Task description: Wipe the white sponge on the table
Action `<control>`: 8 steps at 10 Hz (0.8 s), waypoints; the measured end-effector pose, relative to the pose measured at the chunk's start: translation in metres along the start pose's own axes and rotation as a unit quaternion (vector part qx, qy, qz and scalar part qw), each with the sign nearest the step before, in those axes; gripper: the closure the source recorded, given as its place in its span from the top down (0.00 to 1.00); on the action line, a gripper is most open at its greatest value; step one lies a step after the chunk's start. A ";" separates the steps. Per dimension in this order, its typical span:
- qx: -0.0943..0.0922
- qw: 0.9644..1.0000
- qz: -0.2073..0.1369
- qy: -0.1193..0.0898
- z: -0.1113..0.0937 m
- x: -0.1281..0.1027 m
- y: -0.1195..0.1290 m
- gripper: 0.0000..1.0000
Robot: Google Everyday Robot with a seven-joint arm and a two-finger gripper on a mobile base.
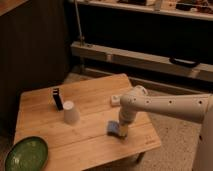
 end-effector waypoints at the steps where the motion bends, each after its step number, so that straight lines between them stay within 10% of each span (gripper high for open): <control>1: -0.006 1.000 -0.006 0.000 0.001 -0.003 0.016 0.13; 5: -0.034 0.998 -0.035 -0.025 0.009 -0.021 0.075 0.13; 8: -0.028 0.996 -0.064 -0.051 0.002 -0.059 0.075 0.13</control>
